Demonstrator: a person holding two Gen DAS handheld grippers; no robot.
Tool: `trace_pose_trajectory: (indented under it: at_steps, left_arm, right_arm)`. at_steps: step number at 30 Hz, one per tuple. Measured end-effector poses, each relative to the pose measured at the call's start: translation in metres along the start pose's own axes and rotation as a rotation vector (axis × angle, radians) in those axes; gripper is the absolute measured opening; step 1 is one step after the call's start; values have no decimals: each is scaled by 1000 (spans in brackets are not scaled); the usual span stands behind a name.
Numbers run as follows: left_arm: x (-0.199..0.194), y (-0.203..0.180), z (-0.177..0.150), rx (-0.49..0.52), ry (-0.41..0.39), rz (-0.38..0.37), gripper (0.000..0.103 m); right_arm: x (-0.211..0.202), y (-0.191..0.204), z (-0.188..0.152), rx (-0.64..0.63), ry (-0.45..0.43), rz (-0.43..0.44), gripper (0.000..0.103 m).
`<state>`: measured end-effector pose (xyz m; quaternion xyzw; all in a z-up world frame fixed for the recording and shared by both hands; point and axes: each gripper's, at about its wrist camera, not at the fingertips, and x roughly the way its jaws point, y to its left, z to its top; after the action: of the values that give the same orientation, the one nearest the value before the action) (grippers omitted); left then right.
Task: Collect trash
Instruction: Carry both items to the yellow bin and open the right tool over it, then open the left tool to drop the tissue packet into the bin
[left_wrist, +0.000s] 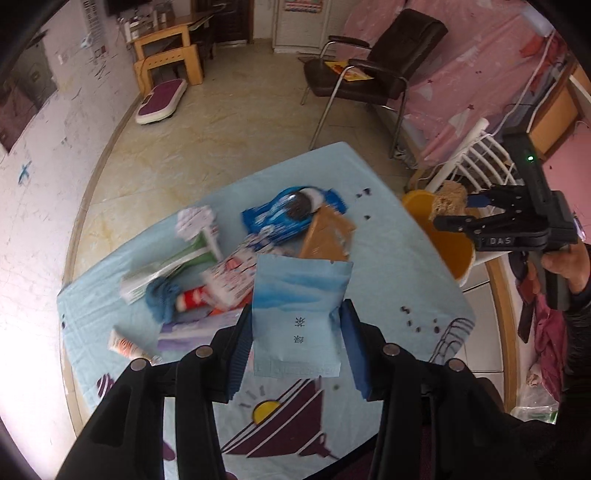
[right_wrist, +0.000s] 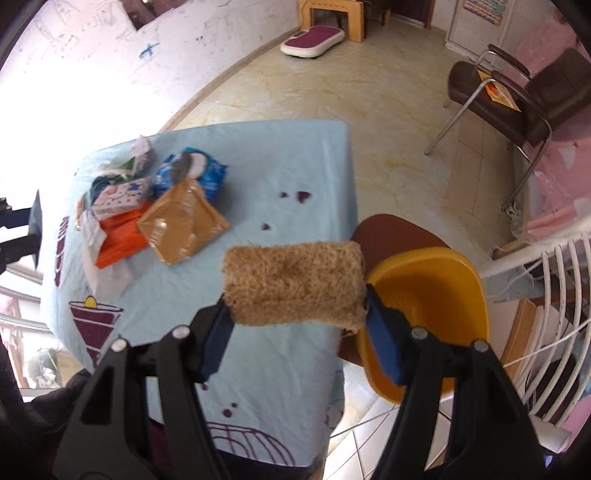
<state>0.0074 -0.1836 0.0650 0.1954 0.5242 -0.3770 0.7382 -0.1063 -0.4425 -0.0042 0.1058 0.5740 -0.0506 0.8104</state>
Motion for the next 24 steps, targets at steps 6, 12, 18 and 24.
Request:
trace_pose_trajectory:
  at_steps: [6, 12, 18, 24]
  left_arm:
    - [69, -113, 62, 140, 36, -149, 43]
    - [140, -186, 97, 191, 102, -180, 44]
    - [193, -226, 115, 209, 139, -177, 47]
    - [212, -239, 127, 212, 152, -229, 91]
  right_arm:
    - [23, -82, -36, 131, 55, -54, 65]
    - [59, -136, -57, 203, 117, -73, 67]
    - [70, -178, -76, 277, 133, -77, 78]
    - [65, -187, -86, 292, 140, -99, 83]
